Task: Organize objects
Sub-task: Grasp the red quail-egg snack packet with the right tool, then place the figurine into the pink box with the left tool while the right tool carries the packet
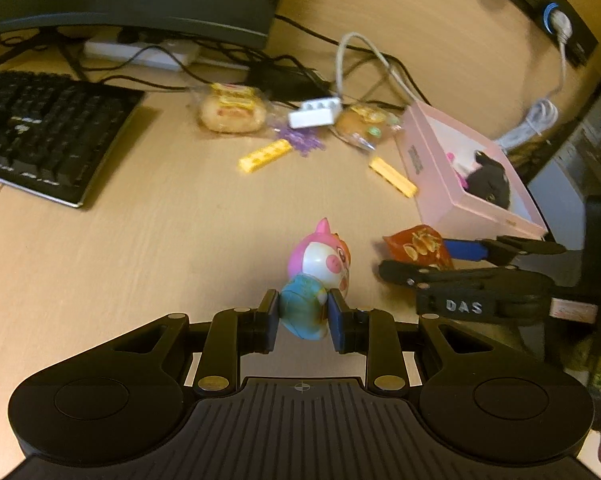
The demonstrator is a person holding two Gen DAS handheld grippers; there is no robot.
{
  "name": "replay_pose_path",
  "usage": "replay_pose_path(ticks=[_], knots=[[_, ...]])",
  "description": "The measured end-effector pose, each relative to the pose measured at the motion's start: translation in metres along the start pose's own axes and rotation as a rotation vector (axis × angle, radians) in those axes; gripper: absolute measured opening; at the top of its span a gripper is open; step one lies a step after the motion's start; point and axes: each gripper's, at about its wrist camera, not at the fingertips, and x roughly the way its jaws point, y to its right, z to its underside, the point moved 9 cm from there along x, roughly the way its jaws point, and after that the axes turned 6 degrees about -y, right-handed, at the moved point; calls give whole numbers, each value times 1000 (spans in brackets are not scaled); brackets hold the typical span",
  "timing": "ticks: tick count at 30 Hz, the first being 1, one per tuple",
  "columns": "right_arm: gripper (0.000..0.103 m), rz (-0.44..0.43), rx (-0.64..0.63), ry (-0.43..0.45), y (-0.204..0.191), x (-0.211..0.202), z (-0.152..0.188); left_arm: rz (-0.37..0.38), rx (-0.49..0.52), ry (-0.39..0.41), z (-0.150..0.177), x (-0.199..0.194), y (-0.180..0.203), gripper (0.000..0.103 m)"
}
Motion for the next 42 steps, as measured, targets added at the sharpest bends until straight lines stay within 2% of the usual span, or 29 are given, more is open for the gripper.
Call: replay_pose_path(ticks=[3, 8, 12, 16, 25, 31, 34, 39, 42], knots=[[77, 27, -15, 10, 5, -23, 15, 28, 29, -18, 3, 5, 14, 29], [77, 133, -32, 29, 26, -67, 45, 88, 128, -62, 14, 15, 53, 29], [77, 191, 48, 31, 53, -95, 71, 133, 197, -116, 29, 26, 87, 29], [77, 245, 121, 34, 78, -113, 94, 166, 272, -131, 34, 32, 117, 29], [77, 282, 242, 54, 105, -135, 128, 205, 371, -160, 29, 44, 169, 29], [77, 276, 285, 79, 115, -140, 136, 194, 405, -166, 27, 50, 189, 29], [77, 274, 300, 89, 120, -141, 138, 193, 379, -120, 5, 45, 196, 29], [77, 267, 322, 108, 128, -143, 138, 149, 333, 50, -74, 40, 212, 29], [77, 264, 321, 120, 129, -146, 135, 145, 295, 122, -117, 51, 225, 29]])
